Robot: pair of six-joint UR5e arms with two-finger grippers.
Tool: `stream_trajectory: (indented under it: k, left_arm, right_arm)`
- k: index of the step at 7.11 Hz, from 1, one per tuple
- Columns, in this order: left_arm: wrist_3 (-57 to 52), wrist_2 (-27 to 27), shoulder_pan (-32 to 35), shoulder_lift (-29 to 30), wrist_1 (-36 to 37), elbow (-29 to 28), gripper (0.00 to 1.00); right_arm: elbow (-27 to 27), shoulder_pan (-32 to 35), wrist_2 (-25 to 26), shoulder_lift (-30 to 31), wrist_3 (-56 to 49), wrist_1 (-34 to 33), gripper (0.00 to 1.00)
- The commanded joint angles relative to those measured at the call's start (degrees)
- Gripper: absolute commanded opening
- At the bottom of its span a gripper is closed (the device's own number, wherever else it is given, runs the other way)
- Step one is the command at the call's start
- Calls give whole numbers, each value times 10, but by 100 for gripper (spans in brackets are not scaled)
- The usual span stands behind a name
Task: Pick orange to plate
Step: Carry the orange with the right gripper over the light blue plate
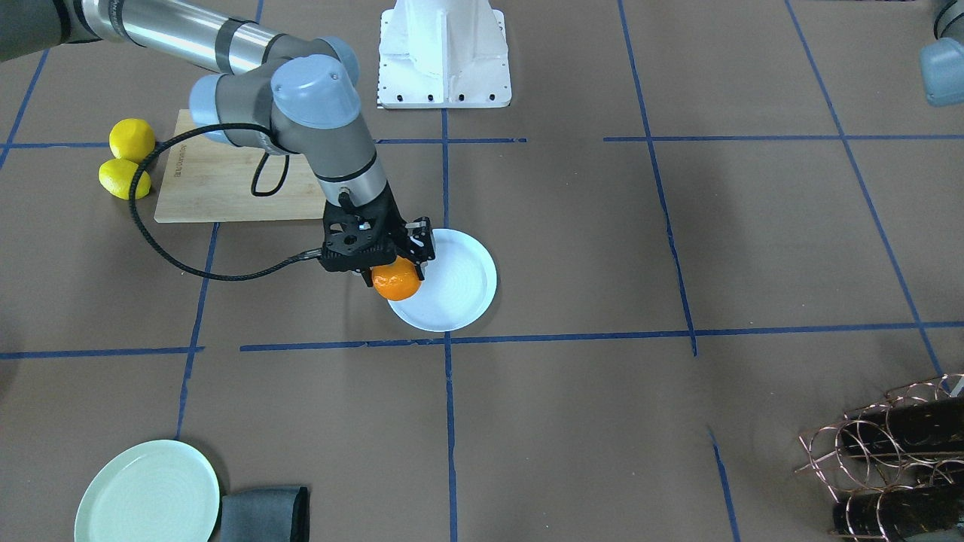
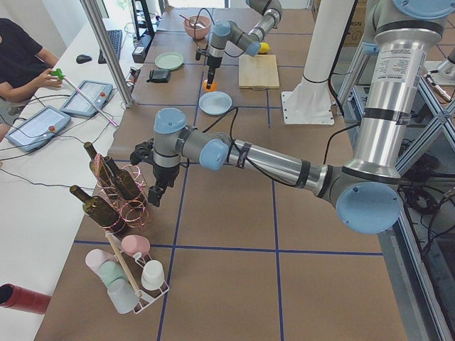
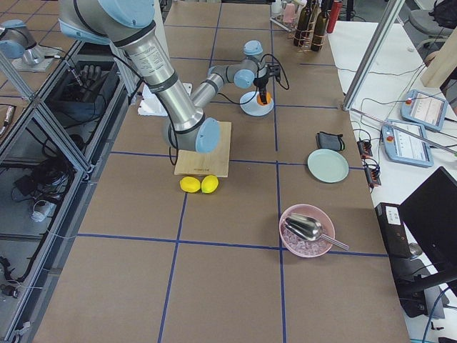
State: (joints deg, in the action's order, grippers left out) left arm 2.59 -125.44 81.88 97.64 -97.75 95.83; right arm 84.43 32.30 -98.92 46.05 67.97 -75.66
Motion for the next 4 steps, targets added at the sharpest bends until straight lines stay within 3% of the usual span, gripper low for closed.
stream_trajectory:
  k: [1,2,4]
  left_arm:
    - [0,-11,7,-4,-1,-3,100]
    - [0,-11,7,-4,-1,-4,100]
    - [0,-12,8,-4,-1,-4,100]
  right_arm:
    - [-48,-19,16,-38,-1,0,0]
    - [-48,-20,15,-39,-3,-1,11]
    - [-56,-24,15,-34,-5,-4,79]
